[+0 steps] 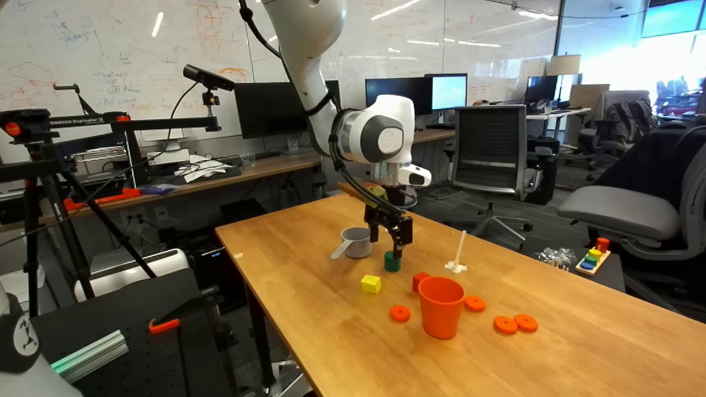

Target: Put the three blocks in the gray measuring cup

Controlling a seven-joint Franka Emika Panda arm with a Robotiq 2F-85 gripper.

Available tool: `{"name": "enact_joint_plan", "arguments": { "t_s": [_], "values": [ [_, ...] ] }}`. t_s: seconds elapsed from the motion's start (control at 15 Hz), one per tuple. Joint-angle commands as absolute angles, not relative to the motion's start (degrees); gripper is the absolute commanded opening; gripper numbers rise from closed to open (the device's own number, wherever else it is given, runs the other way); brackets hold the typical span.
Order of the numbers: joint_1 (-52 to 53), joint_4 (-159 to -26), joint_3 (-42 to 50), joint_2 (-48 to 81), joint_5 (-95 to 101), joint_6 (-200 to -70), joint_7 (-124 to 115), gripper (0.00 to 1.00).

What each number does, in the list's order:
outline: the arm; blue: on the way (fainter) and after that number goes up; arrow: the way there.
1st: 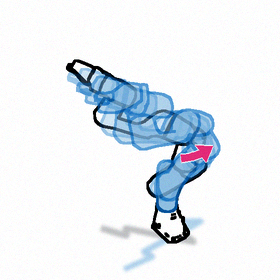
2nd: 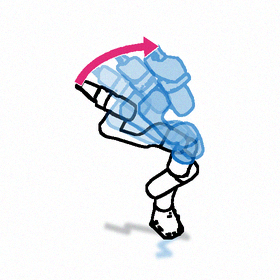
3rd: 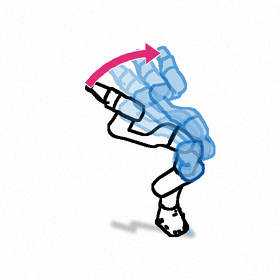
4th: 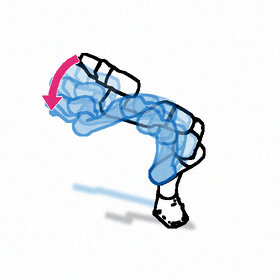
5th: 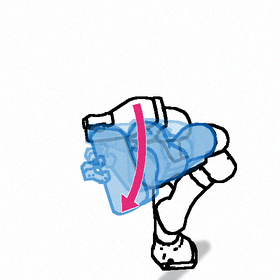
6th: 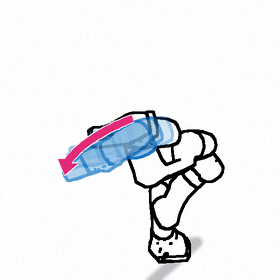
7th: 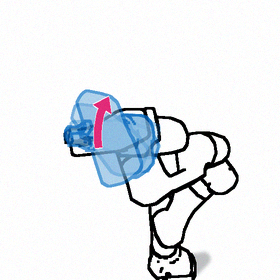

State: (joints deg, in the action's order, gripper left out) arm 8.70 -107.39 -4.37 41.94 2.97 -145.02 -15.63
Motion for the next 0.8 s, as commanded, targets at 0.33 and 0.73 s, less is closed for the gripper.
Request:
{"name": "enact_joint_plan", "arguments": {
  "t_s": [0.33,0.73],
  "values": [
    [11.7,-90.2,-3.1,53.3,1.9,-137.3,-15.0,0.73],
    [10.4,-88.5,-3.5,52.8,0.6,-134.3,-14.9,0.27]
  ]
}}
